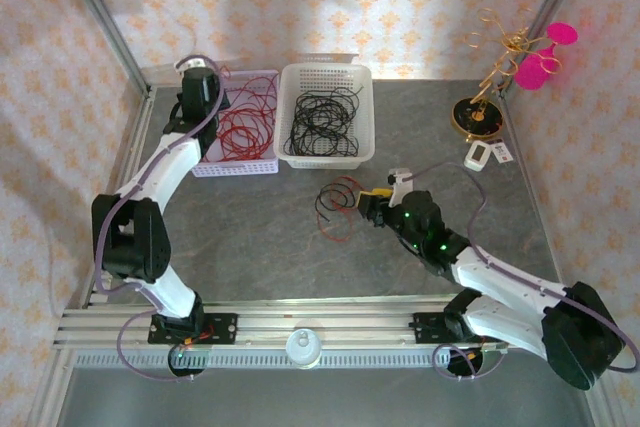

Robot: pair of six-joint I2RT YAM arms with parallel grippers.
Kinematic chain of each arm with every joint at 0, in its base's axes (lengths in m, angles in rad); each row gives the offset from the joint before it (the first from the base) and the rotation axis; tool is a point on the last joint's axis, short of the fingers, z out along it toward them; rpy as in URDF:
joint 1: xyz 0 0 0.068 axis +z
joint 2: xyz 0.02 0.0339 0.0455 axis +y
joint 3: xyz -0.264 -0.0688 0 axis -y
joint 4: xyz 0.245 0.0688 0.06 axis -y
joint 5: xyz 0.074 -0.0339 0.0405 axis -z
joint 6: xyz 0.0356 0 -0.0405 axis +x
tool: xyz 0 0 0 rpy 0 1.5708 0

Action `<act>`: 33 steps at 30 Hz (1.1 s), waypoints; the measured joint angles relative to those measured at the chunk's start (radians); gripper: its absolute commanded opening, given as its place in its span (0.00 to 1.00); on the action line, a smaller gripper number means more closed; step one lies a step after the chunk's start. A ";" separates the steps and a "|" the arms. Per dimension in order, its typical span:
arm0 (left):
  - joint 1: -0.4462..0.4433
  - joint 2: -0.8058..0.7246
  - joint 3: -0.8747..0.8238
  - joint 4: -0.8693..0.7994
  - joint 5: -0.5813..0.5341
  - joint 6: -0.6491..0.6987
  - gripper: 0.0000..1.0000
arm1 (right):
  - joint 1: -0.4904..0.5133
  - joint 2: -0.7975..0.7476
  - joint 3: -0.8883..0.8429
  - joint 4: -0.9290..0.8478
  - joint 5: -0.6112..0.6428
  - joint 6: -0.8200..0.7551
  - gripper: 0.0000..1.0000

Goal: Untangle the cables

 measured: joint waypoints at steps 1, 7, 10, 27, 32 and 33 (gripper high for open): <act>0.000 -0.010 -0.032 0.008 0.009 -0.027 0.00 | 0.000 0.003 0.000 -0.007 0.003 0.005 0.46; 0.000 0.023 -0.156 0.037 0.076 -0.134 0.00 | 0.000 0.008 0.000 -0.014 0.011 0.025 0.48; 0.000 0.093 -0.158 0.038 0.104 -0.155 0.00 | 0.000 0.013 0.000 -0.014 0.011 0.032 0.48; 0.000 0.224 -0.132 0.011 0.201 -0.218 0.60 | -0.013 0.165 0.052 -0.122 0.029 0.065 0.54; 0.000 0.122 -0.167 0.007 0.200 -0.211 0.68 | -0.016 0.251 0.114 -0.142 -0.023 0.061 0.53; 0.000 0.092 -0.179 0.006 0.200 -0.207 0.72 | -0.016 0.269 0.124 -0.142 -0.047 0.057 0.53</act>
